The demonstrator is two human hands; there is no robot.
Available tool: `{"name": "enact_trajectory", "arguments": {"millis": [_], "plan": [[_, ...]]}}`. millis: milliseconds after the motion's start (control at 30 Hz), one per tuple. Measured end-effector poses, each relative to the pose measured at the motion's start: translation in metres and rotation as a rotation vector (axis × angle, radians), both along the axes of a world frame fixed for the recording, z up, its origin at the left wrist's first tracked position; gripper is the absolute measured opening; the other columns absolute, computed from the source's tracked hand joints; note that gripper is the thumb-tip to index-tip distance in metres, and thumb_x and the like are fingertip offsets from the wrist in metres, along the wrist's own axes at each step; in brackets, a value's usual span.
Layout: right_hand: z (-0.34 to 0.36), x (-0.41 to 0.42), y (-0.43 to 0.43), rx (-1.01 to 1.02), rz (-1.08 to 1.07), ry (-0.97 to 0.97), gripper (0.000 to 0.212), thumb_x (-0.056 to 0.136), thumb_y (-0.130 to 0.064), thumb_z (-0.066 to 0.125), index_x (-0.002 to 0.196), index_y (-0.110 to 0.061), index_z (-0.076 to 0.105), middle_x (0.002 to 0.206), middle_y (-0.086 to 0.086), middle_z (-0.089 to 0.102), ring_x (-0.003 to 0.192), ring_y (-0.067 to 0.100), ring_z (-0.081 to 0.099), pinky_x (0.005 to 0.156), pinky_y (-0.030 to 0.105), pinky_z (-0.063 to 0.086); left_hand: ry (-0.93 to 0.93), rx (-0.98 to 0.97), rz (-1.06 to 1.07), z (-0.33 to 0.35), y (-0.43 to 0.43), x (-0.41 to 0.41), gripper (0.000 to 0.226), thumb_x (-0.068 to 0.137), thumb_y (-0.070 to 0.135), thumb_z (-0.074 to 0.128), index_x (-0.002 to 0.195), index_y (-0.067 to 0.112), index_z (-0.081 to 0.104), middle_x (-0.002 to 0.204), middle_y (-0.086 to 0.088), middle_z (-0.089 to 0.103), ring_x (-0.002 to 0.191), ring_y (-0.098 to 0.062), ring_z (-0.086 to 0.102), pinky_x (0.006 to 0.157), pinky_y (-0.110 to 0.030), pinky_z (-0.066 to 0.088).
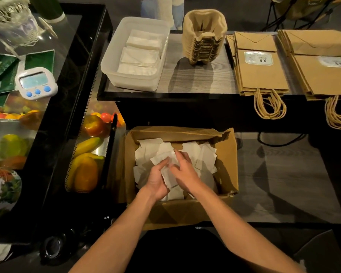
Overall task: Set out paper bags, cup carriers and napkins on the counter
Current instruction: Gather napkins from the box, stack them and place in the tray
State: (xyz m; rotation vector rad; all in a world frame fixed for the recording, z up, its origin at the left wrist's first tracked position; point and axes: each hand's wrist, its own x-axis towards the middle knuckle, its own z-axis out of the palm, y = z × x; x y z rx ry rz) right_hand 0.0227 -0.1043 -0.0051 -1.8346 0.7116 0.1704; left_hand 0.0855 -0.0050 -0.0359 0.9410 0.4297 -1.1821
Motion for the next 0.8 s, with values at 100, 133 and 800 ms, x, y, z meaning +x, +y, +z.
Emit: {"name": "enact_trajectory", "arguments": {"millis": [100, 133, 800], "plan": [[-0.001, -0.002, -0.004, -0.12, 0.029, -0.019, 0.059, 0.105, -0.015, 0.048, 0.159, -0.026, 0.026, 0.164, 0.002, 0.023, 0.15, 0.023, 0.028, 0.117, 0.034, 0.031, -0.008, 0.024, -0.021, -0.002, 0.0, 0.002, 0.033, 0.1, 0.03, 0.053, 0.114, 0.009, 0.074, 0.102, -0.018, 0.073, 0.093, -0.03, 0.068, 0.085, -0.044, 0.051], [0.0, -0.002, -0.005, -0.195, 0.098, 0.001, 0.059, 0.105, -0.014, 0.048, 0.159, -0.025, 0.027, 0.164, 0.003, 0.025, 0.15, 0.023, 0.027, 0.118, 0.035, 0.03, -0.024, 0.026, -0.049, -0.002, 0.001, 0.003, 0.032, 0.099, 0.028, 0.052, 0.114, 0.008, 0.073, 0.1, -0.018, 0.073, 0.091, -0.03, 0.068, 0.083, -0.043, 0.051], [-0.023, -0.018, -0.085, -0.279, -0.116, 0.169, 0.038, 0.101, -0.017, 0.058, 0.136, -0.028, 0.052, 0.141, 0.0, 0.049, 0.127, 0.019, 0.051, 0.095, 0.031, 0.051, -0.027, 0.088, -0.241, 0.003, -0.02, 0.004, 0.03, 0.097, 0.012, 0.049, 0.118, 0.005, 0.069, 0.11, -0.017, 0.075, 0.093, -0.028, 0.073, 0.086, -0.039, 0.056]]}}
